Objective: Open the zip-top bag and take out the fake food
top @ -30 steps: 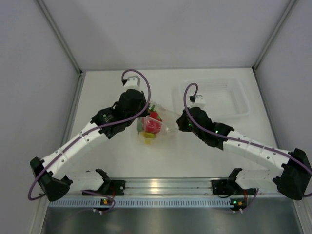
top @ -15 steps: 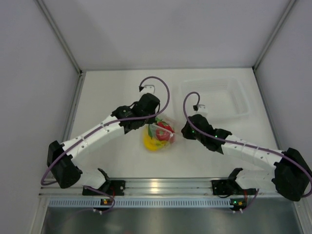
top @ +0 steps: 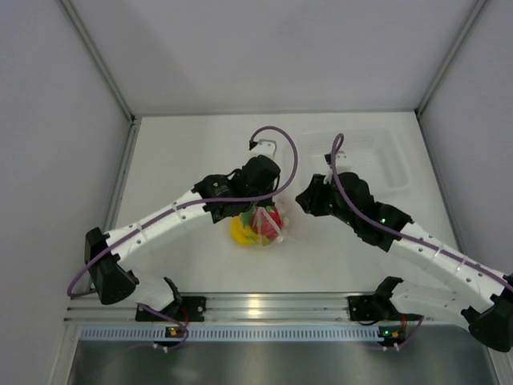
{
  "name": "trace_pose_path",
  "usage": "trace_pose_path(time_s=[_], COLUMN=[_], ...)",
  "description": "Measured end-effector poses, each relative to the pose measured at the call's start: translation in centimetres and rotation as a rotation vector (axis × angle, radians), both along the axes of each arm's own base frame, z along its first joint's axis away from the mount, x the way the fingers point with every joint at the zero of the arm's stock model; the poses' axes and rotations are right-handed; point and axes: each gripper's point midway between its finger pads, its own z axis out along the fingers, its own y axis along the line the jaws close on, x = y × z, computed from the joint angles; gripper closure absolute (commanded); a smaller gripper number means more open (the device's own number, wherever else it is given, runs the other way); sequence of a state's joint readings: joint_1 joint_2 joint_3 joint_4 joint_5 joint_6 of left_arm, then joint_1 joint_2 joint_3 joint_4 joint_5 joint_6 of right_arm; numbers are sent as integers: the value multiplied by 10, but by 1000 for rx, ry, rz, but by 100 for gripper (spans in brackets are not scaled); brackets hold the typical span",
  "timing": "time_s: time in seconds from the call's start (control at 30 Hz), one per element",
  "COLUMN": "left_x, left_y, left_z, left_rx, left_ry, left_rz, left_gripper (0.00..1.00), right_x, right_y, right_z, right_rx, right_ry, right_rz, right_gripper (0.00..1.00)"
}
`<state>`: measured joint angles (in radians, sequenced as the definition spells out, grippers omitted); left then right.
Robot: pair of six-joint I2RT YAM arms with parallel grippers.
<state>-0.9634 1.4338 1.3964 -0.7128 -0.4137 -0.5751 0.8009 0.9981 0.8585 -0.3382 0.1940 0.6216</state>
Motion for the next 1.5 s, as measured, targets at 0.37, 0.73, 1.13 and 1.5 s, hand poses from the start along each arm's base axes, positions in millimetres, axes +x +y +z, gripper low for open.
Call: trace_pose_path(time_s=[0.37, 0.73, 1.13, 1.5], left_x=[1, 9, 12, 11], left_y=[-7, -21, -31, -33], left_z=[-3, -11, -15, -16], left_rx=[-2, -11, -22, -33], left_ry=[15, 32, 49, 59], left_rz=[12, 31, 24, 22], left_gripper=[100, 100, 100, 100], right_x=[-20, -43, -29, -5], right_y=[36, 46, 47, 61], right_z=[4, 11, -21, -64], right_rx=[31, 66, 26, 36], right_ry=[-33, -82, -53, -4], right_rz=[206, 240, 149, 23], right_gripper=[72, 73, 69, 54])
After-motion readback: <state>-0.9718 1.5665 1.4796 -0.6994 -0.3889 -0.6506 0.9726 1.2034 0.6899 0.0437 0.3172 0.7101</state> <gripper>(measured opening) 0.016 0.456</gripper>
